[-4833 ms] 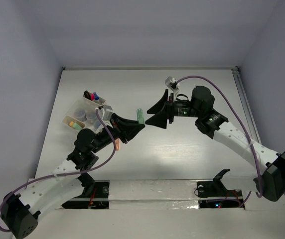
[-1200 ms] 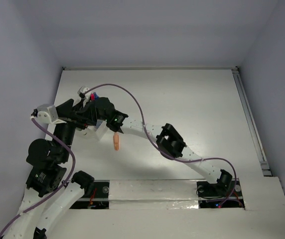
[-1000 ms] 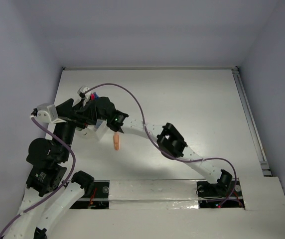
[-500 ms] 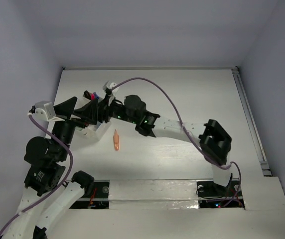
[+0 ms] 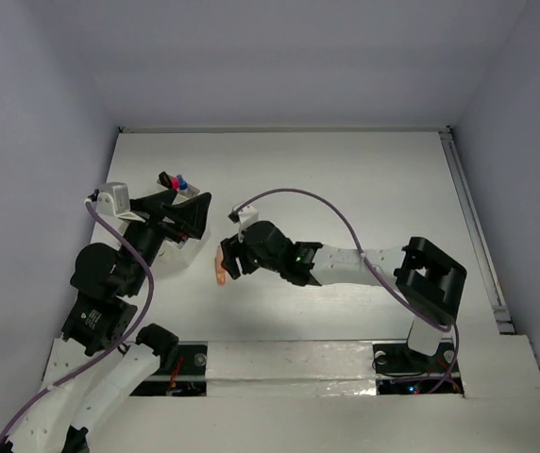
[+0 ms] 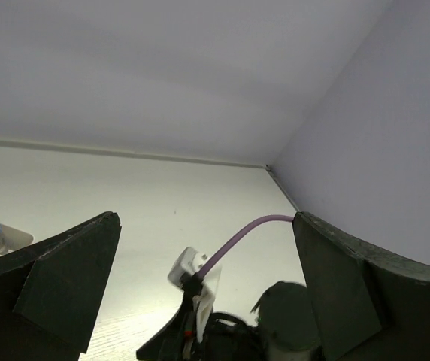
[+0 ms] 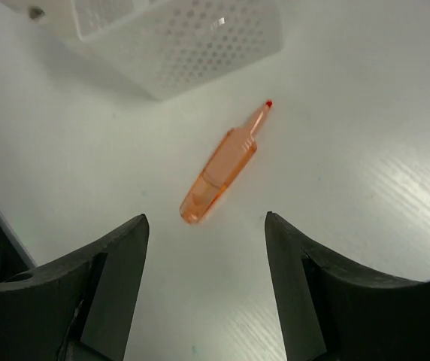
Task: Sort the stationery into containers
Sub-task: Pick up the pen from the center of the board.
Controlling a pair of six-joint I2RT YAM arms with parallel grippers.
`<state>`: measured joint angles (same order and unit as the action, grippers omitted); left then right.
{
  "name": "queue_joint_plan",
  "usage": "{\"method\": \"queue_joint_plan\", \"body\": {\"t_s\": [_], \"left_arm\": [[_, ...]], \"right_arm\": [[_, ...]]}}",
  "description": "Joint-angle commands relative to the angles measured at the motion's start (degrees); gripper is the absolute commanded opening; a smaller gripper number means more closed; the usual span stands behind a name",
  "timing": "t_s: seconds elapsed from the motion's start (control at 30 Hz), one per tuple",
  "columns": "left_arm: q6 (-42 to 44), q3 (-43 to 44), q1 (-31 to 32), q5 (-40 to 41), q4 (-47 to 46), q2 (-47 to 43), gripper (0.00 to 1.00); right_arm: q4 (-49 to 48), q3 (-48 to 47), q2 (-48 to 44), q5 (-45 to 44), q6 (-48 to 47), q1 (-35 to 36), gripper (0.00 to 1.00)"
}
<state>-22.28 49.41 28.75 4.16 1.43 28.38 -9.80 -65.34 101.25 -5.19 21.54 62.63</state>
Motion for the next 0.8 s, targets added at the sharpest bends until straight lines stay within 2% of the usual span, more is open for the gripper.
{"method": "queue_joint_plan", "body": {"t_s": [0.0,0.13,0.47,0.77], "left_arm": [[-2.1,-1.2,-0.4,-1.9,-4.1,-0.1,0.99],[-2.0,-2.0,-0.4,-1.5,-3.8,-0.6,0.99],[-0.7,-3.4,-0.4,-0.6,-3.3,-1.1,0.99],[0.0,-3.8,-0.4,-0.6,-3.9,-0.7,0.99]], "right_arm": [[9.6,-4.0,2.6,-7.5,0.8,3.8,0.69],[15.2,-8.0,7.7,-11.2,2.2,5.1,0.69],[19.3,-15.9,17.6,-11.9,4.3,7.4,0.68],[24.2,-20.7,22.7,-17.8,3.7,7.9,0.54]]}}
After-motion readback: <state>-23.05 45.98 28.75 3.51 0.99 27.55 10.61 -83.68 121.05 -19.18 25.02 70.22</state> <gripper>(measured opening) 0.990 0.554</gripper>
